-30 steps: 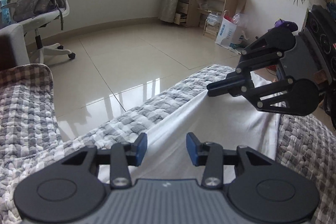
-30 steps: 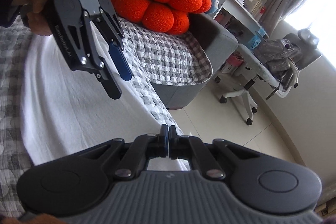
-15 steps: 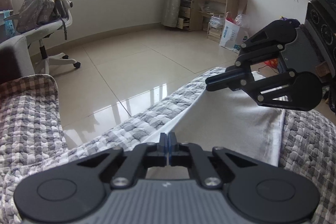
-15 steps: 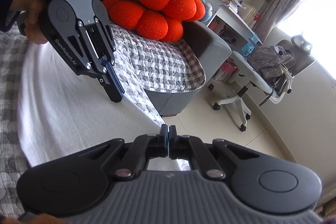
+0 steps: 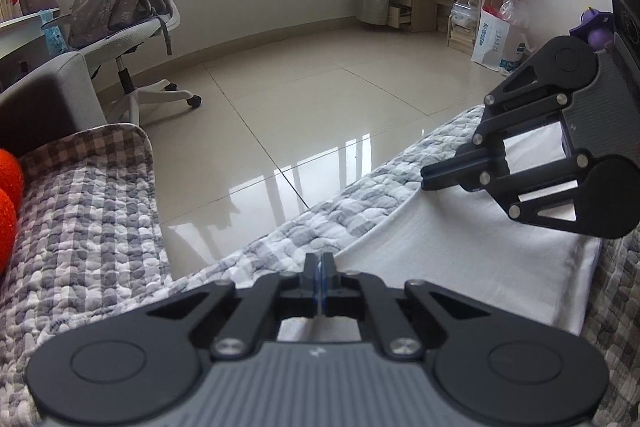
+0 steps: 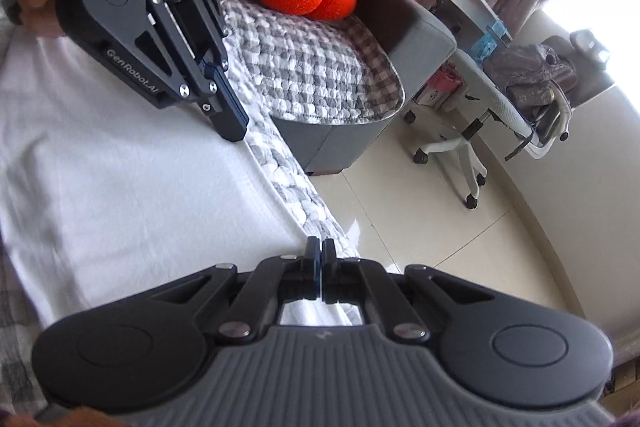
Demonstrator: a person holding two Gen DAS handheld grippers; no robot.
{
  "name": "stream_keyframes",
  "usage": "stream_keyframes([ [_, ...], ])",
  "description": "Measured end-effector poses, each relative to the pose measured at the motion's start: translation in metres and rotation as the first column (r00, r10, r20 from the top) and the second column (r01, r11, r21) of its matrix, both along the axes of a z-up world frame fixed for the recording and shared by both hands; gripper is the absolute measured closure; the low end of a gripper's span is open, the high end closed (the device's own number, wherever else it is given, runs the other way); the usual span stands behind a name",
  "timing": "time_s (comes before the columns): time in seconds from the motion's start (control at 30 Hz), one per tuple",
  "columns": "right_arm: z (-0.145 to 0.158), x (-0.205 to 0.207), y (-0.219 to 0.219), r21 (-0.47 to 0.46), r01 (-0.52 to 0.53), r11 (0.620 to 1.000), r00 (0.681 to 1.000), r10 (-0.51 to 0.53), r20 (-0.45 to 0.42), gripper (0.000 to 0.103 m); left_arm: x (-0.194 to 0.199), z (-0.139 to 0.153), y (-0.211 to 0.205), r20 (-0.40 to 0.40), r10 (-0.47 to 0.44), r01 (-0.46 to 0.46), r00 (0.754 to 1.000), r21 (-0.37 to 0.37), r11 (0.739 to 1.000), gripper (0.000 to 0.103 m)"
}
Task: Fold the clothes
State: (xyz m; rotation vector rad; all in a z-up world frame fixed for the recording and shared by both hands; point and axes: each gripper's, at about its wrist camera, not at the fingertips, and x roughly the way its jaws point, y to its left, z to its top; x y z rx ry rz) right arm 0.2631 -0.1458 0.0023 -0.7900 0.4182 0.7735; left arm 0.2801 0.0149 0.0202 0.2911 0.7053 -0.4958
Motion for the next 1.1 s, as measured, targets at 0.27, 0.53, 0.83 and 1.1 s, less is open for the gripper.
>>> stream_keyframes([
  [0.27,-0.008,0.0,0.004,-0.011,0.039,0.999,0.999,-0.039,0.015,0.103,0.001,-0.002,0.01,-0.018,0.062,-0.062,0.998,0.028,0.998,0.1],
  [0.53,-0.012,-0.003,0.009,-0.063,0.047,0.997,0.998,-0.044,0.035,0.103,-0.036,0.036,0.083,0.033,0.127,-0.125,0.991,-0.073,0.989,0.069],
  [0.83,0.013,-0.017,0.044,-0.017,-0.068,0.998,0.997,0.069,0.036,0.095,-0.062,0.029,0.141,0.035,0.183,-0.181,0.982,-0.058,0.982,0.068],
  [1.1,0.02,-0.016,0.109,0.005,-0.206,0.979,0.977,0.206,-0.052,0.067,-0.107,0.039,0.214,0.024,0.382,-0.38,0.924,-0.046,0.924,0.067],
])
